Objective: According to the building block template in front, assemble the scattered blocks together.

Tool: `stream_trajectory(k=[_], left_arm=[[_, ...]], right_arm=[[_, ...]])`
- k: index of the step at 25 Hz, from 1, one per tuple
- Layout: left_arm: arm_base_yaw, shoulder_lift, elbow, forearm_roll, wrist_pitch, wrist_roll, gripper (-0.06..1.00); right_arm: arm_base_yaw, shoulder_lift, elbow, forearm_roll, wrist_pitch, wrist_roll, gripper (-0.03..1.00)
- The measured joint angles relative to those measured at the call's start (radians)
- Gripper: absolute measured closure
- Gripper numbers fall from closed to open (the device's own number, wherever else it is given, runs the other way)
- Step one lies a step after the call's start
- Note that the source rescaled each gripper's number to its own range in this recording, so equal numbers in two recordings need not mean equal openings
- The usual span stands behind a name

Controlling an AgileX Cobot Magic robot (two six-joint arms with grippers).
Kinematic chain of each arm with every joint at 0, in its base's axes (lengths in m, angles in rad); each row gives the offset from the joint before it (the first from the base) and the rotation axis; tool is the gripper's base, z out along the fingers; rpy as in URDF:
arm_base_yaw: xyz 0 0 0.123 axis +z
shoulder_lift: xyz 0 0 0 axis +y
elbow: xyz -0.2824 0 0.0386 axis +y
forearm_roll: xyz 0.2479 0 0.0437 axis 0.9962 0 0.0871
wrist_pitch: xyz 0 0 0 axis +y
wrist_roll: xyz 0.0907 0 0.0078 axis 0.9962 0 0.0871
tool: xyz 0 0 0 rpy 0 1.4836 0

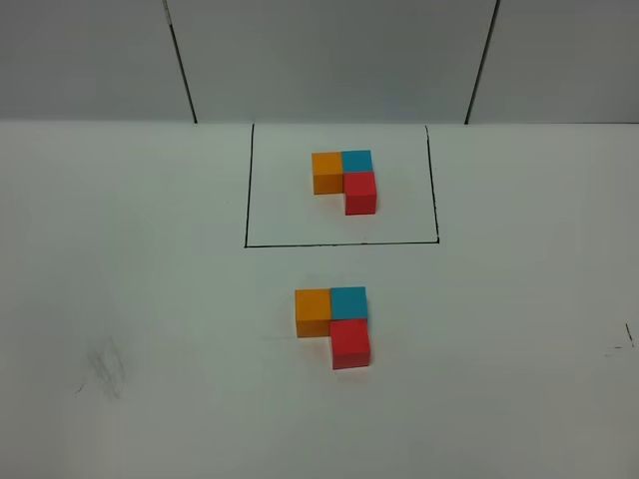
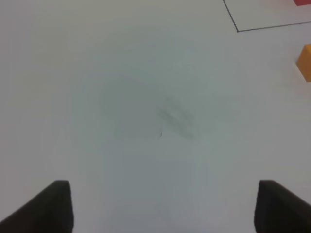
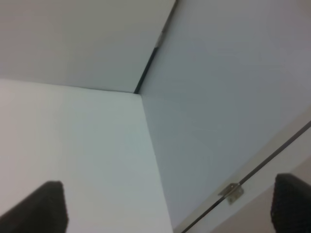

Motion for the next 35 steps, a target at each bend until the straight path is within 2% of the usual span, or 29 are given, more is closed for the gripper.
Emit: stream_trajectory(k=[3, 8, 11, 17, 23, 27, 35], left_arm=[[0.000, 0.000, 0.000, 0.000, 0.000, 0.000, 0.29], [0.000, 0.000, 0.000, 0.000, 0.000, 0.000, 0.29], [0.000, 0.000, 0.000, 0.000, 0.000, 0.000, 0.29], [0.000, 0.000, 0.000, 0.000, 0.000, 0.000, 0.29], [0.000, 0.000, 0.000, 0.000, 0.000, 0.000, 0.29], [0.000, 0.000, 0.000, 0.000, 0.000, 0.000, 0.29], [0.000, 0.000, 0.000, 0.000, 0.000, 0.000, 0.29]], right_arm=[[0.013, -0.148, 0.121, 0.081, -0.008, -0.008, 0.24], [0.014, -0.367, 0.322, 0.264, -0.104, -0.105, 0.24], [0.015, -0.481, 0.423, 0.342, -0.125, -0.132, 0.24], [0.024, -0.522, 0.534, 0.458, -0.110, -0.135, 0.25], [0.024, -0.522, 0.662, 0.463, -0.106, -0.068, 0.33], [0.024, -0.522, 0.671, 0.425, -0.100, -0.041, 0.40], [0.018, -0.522, 0.671, 0.426, -0.100, -0.041, 0.53]])
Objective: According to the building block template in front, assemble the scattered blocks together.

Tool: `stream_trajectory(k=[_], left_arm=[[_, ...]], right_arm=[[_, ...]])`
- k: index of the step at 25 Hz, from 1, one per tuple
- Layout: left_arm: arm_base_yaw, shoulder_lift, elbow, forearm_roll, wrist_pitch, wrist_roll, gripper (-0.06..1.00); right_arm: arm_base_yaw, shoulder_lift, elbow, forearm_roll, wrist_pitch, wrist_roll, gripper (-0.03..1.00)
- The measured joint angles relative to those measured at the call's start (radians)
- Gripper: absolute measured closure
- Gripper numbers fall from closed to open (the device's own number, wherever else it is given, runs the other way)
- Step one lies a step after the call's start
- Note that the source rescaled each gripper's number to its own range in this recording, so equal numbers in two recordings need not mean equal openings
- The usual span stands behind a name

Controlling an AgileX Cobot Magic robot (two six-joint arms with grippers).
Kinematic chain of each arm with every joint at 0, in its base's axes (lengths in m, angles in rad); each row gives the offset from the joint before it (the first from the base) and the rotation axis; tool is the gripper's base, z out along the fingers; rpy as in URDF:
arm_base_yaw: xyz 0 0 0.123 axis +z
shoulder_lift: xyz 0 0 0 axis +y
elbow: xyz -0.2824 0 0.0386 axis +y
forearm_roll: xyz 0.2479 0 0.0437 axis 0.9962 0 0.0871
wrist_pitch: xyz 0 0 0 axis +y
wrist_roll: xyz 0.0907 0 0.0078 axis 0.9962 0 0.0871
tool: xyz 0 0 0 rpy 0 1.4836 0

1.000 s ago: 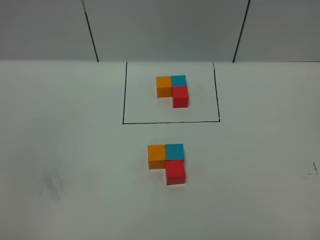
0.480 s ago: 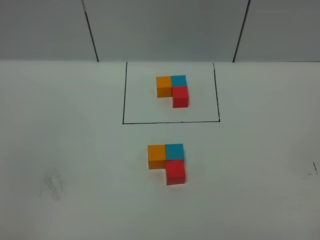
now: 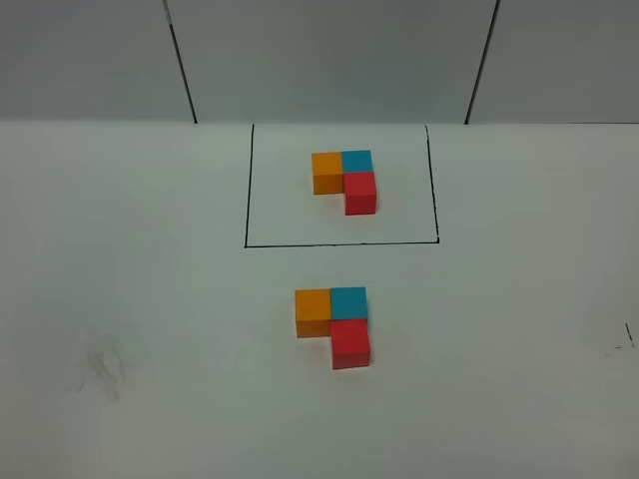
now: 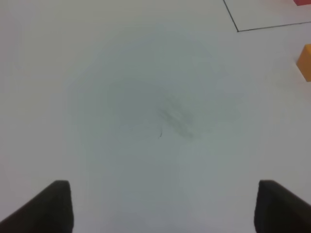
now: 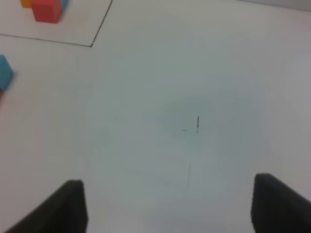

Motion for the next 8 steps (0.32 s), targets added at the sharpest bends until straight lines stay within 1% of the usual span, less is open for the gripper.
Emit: stream_trajectory(k=[8], left_arm=[[0.000, 0.000, 0.000, 0.000, 0.000, 0.000, 0.29]], right_arm=[[-0.009, 0.000, 0.000, 0.002, 0.000, 0.000, 0.65]])
